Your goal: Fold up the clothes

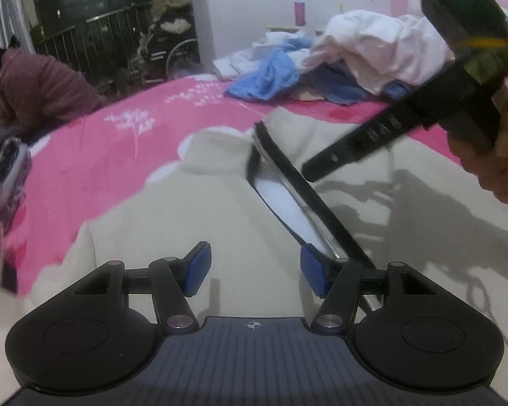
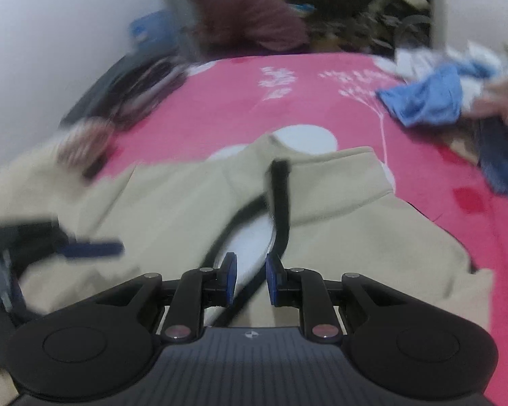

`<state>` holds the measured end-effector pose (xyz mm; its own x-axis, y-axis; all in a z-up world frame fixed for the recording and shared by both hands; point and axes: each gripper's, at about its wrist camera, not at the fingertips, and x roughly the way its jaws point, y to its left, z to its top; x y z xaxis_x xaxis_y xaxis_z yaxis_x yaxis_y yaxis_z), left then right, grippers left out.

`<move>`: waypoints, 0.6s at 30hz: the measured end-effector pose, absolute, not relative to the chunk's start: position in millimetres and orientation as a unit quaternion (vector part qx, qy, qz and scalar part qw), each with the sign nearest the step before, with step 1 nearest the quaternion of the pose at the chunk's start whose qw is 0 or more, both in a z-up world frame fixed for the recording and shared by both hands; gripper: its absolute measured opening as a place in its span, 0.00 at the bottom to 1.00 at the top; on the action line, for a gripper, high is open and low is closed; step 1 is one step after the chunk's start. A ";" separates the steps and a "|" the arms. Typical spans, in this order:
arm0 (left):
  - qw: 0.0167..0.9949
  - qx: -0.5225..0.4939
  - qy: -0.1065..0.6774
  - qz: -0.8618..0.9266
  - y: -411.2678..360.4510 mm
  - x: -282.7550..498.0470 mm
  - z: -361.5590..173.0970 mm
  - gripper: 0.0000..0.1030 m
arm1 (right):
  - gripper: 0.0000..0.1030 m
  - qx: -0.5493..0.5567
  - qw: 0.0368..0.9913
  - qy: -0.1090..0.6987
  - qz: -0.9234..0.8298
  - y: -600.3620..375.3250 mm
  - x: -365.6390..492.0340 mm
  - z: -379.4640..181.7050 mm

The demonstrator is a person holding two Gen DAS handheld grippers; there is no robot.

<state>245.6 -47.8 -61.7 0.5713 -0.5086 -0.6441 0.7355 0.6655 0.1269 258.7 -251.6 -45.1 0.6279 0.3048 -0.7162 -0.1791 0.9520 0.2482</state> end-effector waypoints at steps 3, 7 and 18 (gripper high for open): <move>0.874 0.212 0.267 -0.347 -57.2 258.3 -67.9 0.56 | 0.20 0.134 0.892 0.411 0.128 -260.3 281.1 -49.2; 0.876 0.229 0.275 -0.325 -62.5 276.8 -81.6 0.56 | 0.20 0.148 0.887 0.418 0.131 -262.5 289.4 -58.4; 0.881 0.201 0.248 -0.349 -64.7 284.3 -74.3 0.57 | 0.20 0.189 0.878 0.420 0.131 -270.1 300.5 -76.2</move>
